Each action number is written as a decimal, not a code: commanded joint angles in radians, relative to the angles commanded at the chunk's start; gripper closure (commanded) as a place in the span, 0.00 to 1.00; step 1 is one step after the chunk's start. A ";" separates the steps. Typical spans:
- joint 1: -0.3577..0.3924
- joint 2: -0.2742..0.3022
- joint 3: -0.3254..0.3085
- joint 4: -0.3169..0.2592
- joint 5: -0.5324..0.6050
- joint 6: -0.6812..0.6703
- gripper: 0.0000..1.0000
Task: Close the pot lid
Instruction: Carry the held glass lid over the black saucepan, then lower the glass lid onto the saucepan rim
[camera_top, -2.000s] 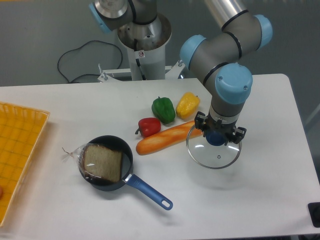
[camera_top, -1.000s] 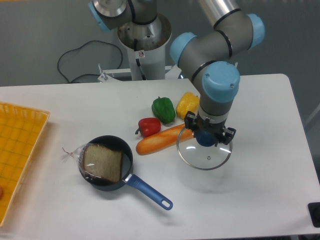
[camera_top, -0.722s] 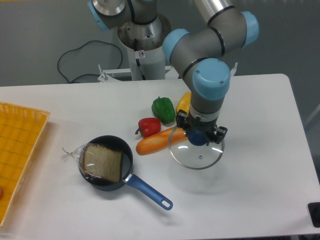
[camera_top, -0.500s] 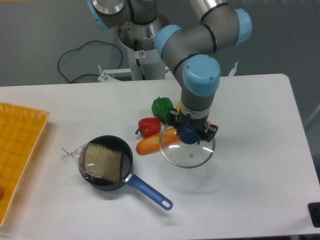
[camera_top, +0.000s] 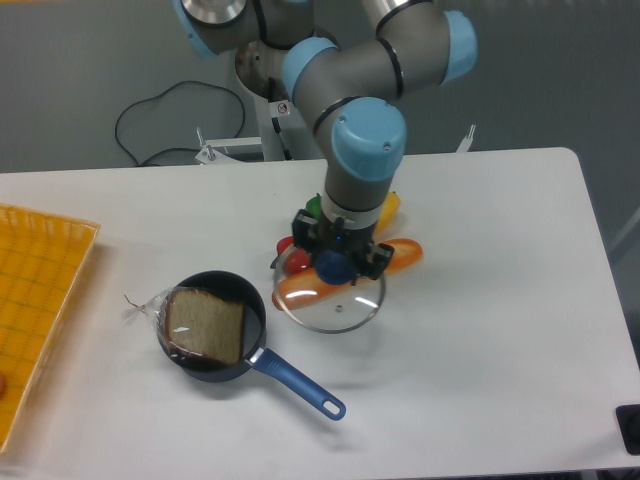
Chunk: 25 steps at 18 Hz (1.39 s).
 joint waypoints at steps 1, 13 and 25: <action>-0.014 0.000 0.000 0.000 0.000 -0.011 0.48; -0.114 -0.006 -0.002 0.020 -0.055 -0.115 0.48; -0.175 -0.034 -0.002 0.066 -0.094 -0.187 0.48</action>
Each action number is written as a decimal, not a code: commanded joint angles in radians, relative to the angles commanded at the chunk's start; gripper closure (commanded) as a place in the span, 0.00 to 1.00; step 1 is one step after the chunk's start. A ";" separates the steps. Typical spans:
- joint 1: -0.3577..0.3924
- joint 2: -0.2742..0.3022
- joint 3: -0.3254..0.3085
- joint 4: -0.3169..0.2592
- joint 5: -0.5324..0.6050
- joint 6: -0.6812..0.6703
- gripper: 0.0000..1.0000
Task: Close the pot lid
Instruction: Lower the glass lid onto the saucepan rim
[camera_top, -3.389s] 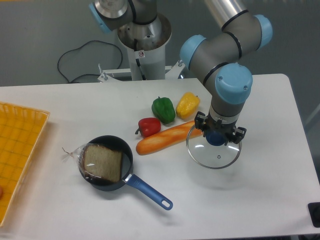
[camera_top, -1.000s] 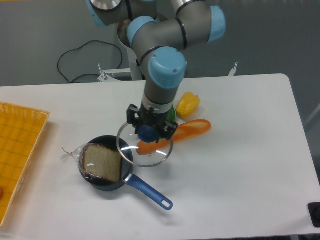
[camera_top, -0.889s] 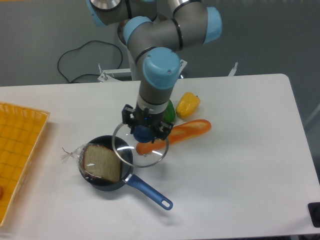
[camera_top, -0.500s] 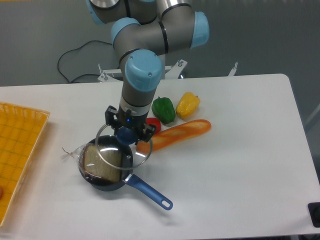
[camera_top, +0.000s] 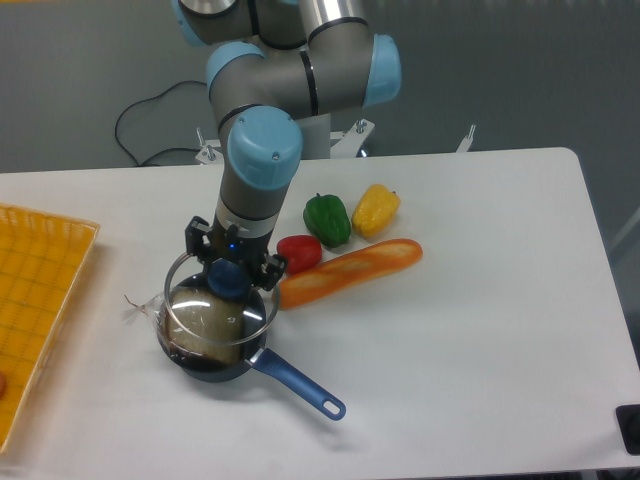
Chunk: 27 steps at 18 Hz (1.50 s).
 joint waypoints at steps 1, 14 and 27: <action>-0.008 -0.005 0.000 0.008 0.000 -0.003 0.48; -0.037 -0.020 -0.015 0.012 0.000 -0.017 0.48; -0.045 -0.046 -0.014 0.038 0.000 -0.041 0.48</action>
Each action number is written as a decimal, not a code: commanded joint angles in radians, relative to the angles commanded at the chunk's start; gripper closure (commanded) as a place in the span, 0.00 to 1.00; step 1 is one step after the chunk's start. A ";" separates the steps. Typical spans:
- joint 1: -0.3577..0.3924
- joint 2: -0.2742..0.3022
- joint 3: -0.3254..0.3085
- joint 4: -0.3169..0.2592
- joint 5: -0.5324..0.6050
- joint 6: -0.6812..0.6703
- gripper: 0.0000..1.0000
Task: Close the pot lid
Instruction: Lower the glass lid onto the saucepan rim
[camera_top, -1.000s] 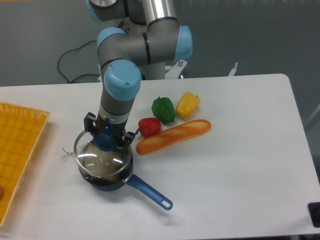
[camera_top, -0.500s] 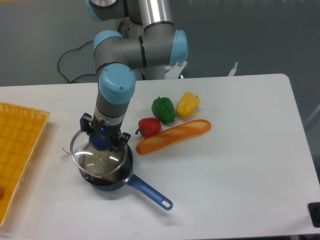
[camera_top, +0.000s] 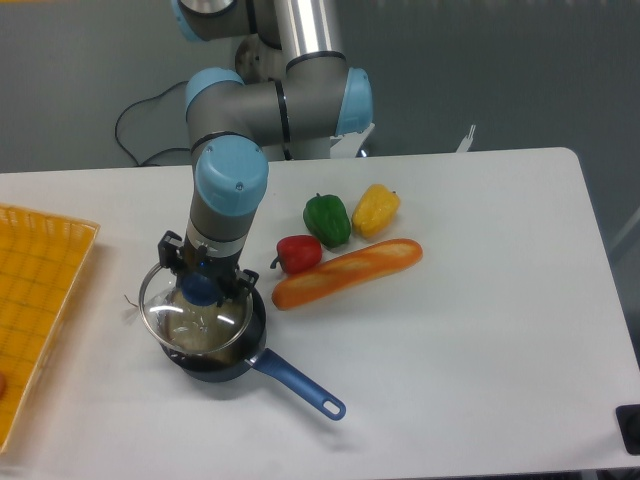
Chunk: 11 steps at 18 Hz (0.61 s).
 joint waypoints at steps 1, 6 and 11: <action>0.000 0.000 0.000 0.000 0.000 0.000 0.48; -0.002 -0.012 0.002 0.002 0.002 -0.002 0.48; -0.005 -0.023 0.011 0.002 0.003 -0.002 0.47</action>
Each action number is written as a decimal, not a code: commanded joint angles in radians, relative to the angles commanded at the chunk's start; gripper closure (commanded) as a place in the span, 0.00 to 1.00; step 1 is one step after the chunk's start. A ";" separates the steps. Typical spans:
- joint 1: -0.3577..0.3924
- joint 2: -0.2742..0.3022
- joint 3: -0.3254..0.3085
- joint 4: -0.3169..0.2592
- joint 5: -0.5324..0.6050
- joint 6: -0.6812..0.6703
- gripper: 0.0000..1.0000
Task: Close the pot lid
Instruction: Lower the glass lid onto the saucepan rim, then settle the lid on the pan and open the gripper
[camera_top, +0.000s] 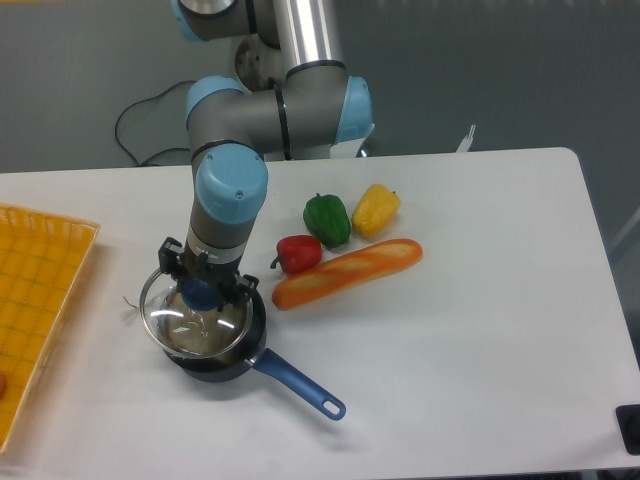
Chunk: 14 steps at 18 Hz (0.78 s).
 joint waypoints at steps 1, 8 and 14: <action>0.000 -0.002 0.000 0.000 0.000 -0.002 0.48; -0.002 -0.011 0.003 0.000 0.002 0.000 0.47; -0.002 -0.014 0.003 0.000 0.002 0.000 0.46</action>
